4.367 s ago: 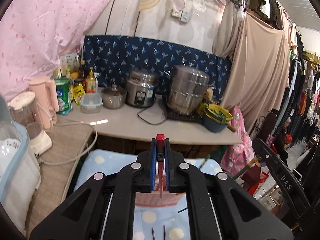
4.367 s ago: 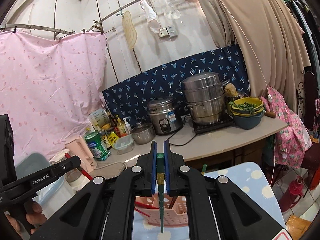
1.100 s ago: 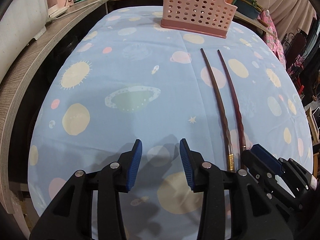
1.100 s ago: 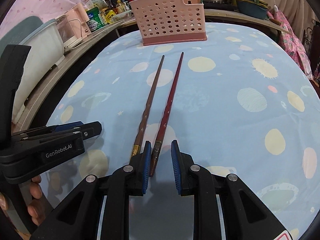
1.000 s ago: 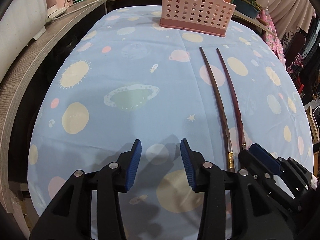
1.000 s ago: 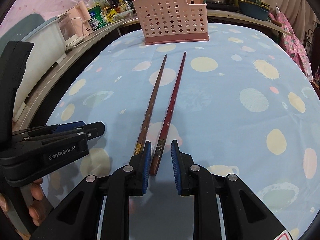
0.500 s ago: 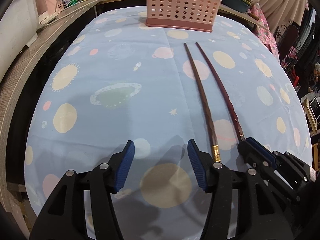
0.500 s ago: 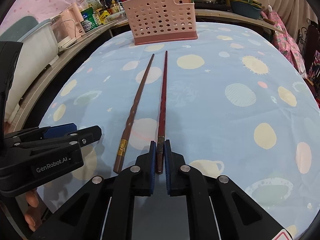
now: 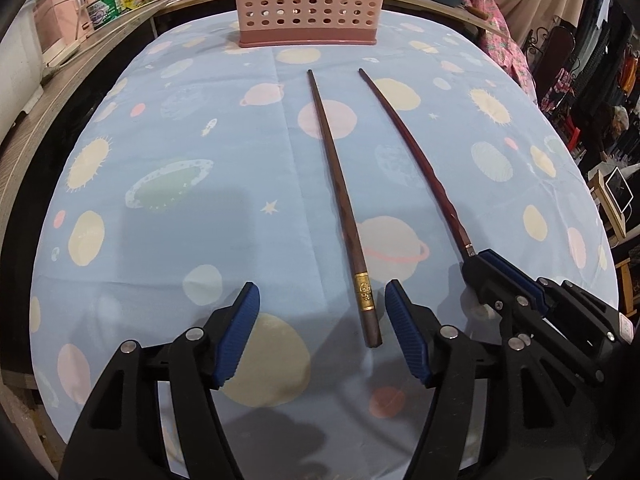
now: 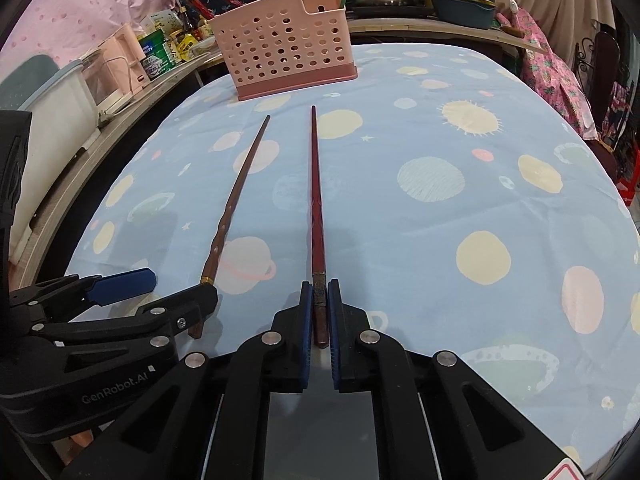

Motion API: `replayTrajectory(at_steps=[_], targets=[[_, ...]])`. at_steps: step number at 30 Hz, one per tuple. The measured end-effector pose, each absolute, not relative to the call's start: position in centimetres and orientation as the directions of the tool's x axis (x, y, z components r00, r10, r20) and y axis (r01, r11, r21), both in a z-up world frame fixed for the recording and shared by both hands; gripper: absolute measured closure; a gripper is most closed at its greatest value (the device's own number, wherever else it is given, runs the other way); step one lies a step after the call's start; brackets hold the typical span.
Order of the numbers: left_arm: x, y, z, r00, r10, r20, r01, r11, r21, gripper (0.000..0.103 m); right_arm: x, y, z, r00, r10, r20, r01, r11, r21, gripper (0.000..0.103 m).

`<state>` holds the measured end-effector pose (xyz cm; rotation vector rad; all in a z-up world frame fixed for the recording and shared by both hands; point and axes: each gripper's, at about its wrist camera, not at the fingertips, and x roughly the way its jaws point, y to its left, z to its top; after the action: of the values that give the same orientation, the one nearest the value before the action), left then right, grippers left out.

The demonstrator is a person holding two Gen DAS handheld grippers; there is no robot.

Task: Organize utensils
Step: 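Close the right tool on the dark red chopstick while the left tool grasps the brown chopstick, then lift both held chopsticks upright and carry them over the pink basket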

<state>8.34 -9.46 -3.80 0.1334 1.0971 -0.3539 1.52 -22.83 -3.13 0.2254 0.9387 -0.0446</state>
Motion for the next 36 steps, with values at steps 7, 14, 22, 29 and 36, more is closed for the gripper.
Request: replayTrajectory(at_steps=[7, 14, 22, 29, 36], targets=[[8.5, -9.7, -3.8, 0.424, -0.192, -0.885, 0.340, 0.940, -0.041, 0.050, 1.5, -22.9, -3.1, 0.592, 0.061, -0.803, 0.134, 0.976, 0.173, 0.096], [8.7, -9.1, -3.5, 0.411, -0.212, -0.886, 0.337, 0.939, -0.069, 0.086, 1.4, -22.9, -3.1, 0.592, 0.059, -0.804, 0.134, 0.976, 0.170, 0.096], [9.1, -8.2, -3.4, 0.380, -0.241, -0.893, 0.324, 0.939, -0.116, 0.096, 1.4, -22.8, -3.0, 0.588, 0.064, -0.806, 0.134, 0.975, 0.175, 0.096], [9.2, -6.9, -1.6, 0.401, -0.261, -0.878, 0.310, 0.941, -0.138, 0.096, 1.4, -22.8, -1.6, 0.609, 0.061, -0.791, 0.135, 0.975, 0.179, 0.096], [9.7, -5.5, 3.0, 0.482, -0.304, -0.822, 0.298, 0.939, -0.173, 0.096, 2.0, -23.7, 2.3, 0.674, 0.056, -0.737, 0.136, 0.971, 0.198, 0.096]])
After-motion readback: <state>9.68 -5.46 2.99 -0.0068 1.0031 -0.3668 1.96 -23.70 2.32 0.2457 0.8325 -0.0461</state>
